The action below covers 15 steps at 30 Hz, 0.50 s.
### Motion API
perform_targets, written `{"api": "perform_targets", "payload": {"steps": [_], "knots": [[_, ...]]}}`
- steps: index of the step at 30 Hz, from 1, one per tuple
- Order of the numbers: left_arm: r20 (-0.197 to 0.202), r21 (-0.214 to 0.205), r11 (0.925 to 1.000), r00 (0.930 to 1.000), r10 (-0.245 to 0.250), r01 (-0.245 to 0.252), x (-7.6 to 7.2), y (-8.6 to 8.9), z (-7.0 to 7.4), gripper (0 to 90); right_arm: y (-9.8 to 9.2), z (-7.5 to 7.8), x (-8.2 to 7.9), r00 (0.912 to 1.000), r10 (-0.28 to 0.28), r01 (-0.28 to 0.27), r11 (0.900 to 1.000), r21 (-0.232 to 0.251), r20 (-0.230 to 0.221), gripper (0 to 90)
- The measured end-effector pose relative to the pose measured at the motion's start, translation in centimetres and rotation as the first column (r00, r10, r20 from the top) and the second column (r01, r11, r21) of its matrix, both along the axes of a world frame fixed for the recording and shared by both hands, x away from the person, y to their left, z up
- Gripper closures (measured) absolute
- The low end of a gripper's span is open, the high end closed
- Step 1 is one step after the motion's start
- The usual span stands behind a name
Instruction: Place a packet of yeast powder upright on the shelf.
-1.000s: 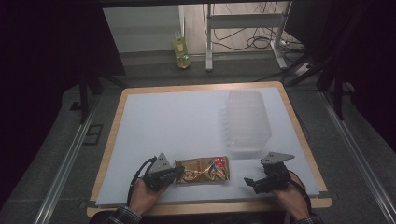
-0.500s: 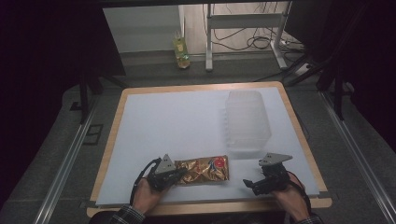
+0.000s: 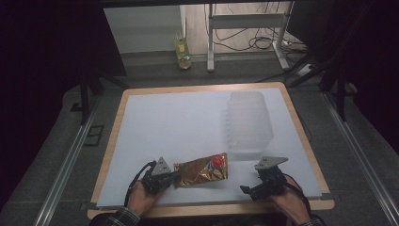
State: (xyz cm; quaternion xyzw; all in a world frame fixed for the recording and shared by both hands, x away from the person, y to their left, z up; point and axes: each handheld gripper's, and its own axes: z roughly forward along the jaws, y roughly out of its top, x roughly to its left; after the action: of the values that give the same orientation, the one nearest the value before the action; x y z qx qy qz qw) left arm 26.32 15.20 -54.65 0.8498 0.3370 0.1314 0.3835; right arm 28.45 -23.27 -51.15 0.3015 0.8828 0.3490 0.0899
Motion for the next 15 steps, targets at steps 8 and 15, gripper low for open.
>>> {"api": "perform_targets", "payload": {"steps": [8, 15], "knots": [[-0.01, -0.011, 0.9999, 1.0, -0.001, 0.001, 0.1, 0.1, 0.0, 89.8, 0.9, 0.1, 0.3, 0.9987, 0.043, -0.042, 0.9982, 0.042, -0.029, 1.3], [-0.026, -0.025, 0.9997, 0.9997, 0.003, -0.004, 0.3, 0.2, 0.0, 89.8, 2.6, 0.0, 0.5, 0.9949, 0.071, -0.067, 0.996, 0.059, -0.071, 1.3]]}}
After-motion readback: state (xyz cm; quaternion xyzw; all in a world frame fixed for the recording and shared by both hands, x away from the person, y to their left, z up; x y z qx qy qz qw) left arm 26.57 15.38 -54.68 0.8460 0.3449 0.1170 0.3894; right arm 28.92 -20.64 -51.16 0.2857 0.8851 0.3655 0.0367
